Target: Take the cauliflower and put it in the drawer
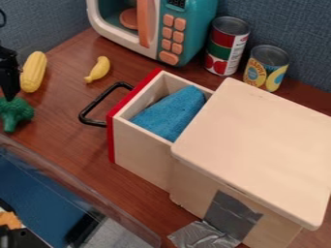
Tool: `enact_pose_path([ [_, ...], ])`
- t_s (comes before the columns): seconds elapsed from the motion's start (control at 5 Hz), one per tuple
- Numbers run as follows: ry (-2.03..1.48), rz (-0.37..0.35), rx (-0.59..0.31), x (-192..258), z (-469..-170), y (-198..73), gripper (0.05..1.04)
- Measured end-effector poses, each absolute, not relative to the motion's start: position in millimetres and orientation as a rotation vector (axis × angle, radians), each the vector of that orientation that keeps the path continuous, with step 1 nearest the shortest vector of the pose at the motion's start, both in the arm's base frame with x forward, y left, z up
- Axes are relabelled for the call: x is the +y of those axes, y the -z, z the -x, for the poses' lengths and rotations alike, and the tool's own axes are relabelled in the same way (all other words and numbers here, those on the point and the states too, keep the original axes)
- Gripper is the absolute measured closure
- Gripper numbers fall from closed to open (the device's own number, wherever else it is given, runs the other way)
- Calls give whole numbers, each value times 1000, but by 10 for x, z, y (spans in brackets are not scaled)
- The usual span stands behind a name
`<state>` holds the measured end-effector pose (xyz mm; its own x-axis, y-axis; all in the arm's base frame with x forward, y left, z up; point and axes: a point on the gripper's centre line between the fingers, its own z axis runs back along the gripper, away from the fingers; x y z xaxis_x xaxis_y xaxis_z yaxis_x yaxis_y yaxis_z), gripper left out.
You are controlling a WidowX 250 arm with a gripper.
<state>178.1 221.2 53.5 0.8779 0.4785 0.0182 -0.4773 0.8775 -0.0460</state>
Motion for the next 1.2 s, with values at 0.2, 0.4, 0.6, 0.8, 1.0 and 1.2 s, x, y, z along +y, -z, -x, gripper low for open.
enact_pose_path([
  [0.2,-510,27,-28,2275,-1779,-444,84],
  [0.4,-518,14,-11,2315,-1775,-318,83],
  [0.6,-530,13,-12,2338,-1785,-233,83],
  [0.8,-545,13,-8,2336,-1785,-231,118],
  [1.0,-563,42,-6,2332,-1779,-202,307],
  [1.2,-551,76,-5,2295,-1769,-226,313],
])
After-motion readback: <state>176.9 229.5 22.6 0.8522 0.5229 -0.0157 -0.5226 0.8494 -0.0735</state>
